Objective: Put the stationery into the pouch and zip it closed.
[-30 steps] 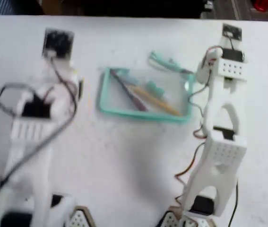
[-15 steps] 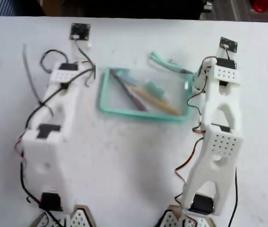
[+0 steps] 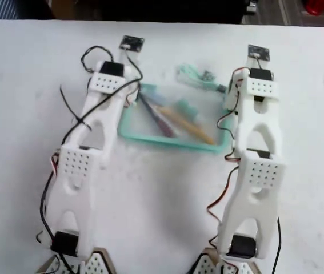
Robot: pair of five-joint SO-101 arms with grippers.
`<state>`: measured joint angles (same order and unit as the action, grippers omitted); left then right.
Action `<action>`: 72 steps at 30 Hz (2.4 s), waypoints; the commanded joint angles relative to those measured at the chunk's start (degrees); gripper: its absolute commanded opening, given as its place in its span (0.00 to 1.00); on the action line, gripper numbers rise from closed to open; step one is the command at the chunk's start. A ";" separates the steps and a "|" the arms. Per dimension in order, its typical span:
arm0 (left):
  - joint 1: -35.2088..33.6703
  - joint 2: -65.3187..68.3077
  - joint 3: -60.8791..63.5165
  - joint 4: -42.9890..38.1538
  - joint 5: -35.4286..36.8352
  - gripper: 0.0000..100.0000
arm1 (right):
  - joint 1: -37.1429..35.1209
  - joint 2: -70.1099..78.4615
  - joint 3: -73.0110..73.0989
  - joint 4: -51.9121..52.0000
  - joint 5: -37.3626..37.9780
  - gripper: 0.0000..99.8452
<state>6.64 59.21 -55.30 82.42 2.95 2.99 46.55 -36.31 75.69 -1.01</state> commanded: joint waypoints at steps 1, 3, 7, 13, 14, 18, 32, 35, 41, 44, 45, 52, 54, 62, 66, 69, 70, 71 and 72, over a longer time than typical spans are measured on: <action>2.86 0.75 -7.56 11.52 0.62 0.02 | -5.85 -0.57 -0.35 2.95 1.32 0.02; 3.30 1.36 -8.79 14.68 0.62 0.02 | -6.46 -0.57 -0.35 4.18 1.32 0.02; 3.21 1.36 -9.32 18.55 3.52 0.02 | -8.31 -0.57 -0.26 5.93 1.32 0.02; 0.92 1.10 -9.23 19.60 3.87 0.02 | -11.38 -0.57 -0.26 7.43 1.41 0.02; 0.57 1.10 -9.32 19.60 3.87 0.02 | -11.12 -0.66 -0.26 7.43 1.41 0.02; 0.40 0.75 -10.64 19.60 3.87 0.02 | -8.04 -1.98 -2.02 7.60 1.05 0.02; -0.66 -35.12 -15.65 19.96 2.90 0.02 | -6.02 -23.16 -23.47 22.81 7.56 0.02; -0.66 -43.12 -15.65 19.96 -3.25 0.02 | -5.93 -27.47 -23.30 22.90 7.74 0.02; -0.66 -57.54 -15.56 20.04 -8.70 0.02 | -6.29 -38.55 -15.30 22.99 7.82 0.02; -0.66 -65.98 -15.56 20.13 -8.70 0.02 | -6.29 -46.73 -9.49 22.90 7.82 0.02; -0.40 -68.79 -15.56 20.13 -8.70 0.02 | -6.29 -49.71 -7.74 22.90 7.91 0.02; -0.57 -84.26 -7.03 20.13 -8.70 0.02 | -9.80 -69.23 0.62 22.81 7.91 0.02; -0.57 -88.84 1.58 20.04 -8.70 0.02 | -13.23 -74.51 2.99 22.81 7.91 0.02; -0.66 -112.40 28.22 19.25 -16.70 0.02 | -23.60 -93.49 11.69 22.81 7.91 0.02; -0.66 -122.95 35.52 18.64 -20.13 0.02 | -23.60 -101.49 16.62 22.90 7.91 0.02; -0.66 -129.54 42.20 18.55 -20.04 0.02 | -23.69 -107.65 23.12 22.90 7.56 0.02; -0.66 -131.74 44.57 18.64 -20.04 0.02 | -23.69 -109.93 25.49 22.90 7.56 0.02; -0.66 -134.02 46.95 18.64 -20.04 0.02 | -23.69 -112.31 28.13 22.81 7.74 0.02; -0.66 -136.40 49.41 18.64 -20.04 0.02 | -23.69 -114.68 30.68 22.81 7.82 0.02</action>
<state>6.46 -70.37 -14.42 101.93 -16.66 -20.31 -63.25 -11.25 97.32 6.20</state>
